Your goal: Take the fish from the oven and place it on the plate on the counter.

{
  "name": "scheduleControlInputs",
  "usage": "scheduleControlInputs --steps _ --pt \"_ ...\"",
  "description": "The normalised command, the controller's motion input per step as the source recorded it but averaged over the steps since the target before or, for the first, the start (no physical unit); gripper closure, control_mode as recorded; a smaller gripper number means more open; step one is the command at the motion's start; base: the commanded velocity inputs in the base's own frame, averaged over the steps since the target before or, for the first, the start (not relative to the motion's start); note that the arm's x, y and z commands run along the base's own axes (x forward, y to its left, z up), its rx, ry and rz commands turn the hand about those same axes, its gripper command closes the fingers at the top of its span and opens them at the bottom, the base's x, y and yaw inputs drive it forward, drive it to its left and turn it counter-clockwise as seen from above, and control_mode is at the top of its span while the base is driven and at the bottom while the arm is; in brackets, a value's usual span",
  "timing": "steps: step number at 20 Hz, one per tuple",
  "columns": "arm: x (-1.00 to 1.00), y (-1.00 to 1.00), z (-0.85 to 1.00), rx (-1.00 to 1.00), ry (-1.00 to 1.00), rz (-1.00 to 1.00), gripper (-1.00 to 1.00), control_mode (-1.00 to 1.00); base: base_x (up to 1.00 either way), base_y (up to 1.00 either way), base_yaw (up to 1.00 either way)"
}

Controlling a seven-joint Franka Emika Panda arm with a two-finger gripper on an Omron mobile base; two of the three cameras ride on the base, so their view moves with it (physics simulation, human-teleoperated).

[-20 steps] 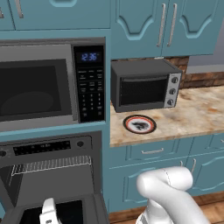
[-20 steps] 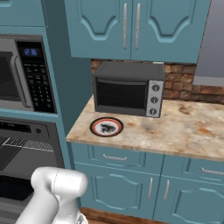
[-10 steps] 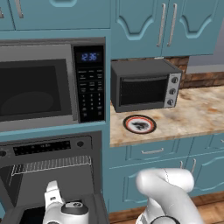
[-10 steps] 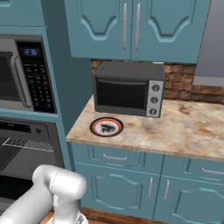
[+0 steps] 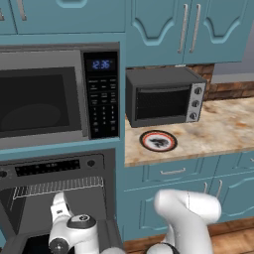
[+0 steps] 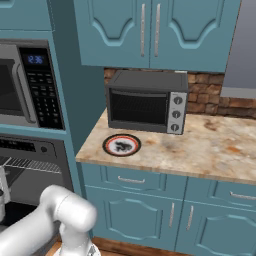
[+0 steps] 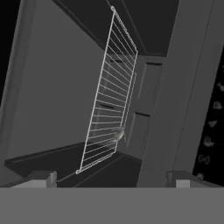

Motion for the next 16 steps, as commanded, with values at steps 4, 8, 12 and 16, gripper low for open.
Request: scheduleControlInputs --steps 4,8,12,16 --pt "0.46 0.00 -0.20 -0.15 -0.02 0.01 -1.00 -1.00 0.00 0.00 0.00" --pt "0.13 0.00 -0.26 -0.24 0.04 0.11 -1.00 -1.00 0.00 0.00 0.00" --pt "0.26 -0.03 -0.19 -0.27 0.00 0.17 -1.00 -1.00 0.00 0.00 0.00" --pt "0.30 -0.11 -0.20 -0.21 -0.09 0.16 -1.00 -1.00 0.00 0.00 0.00"
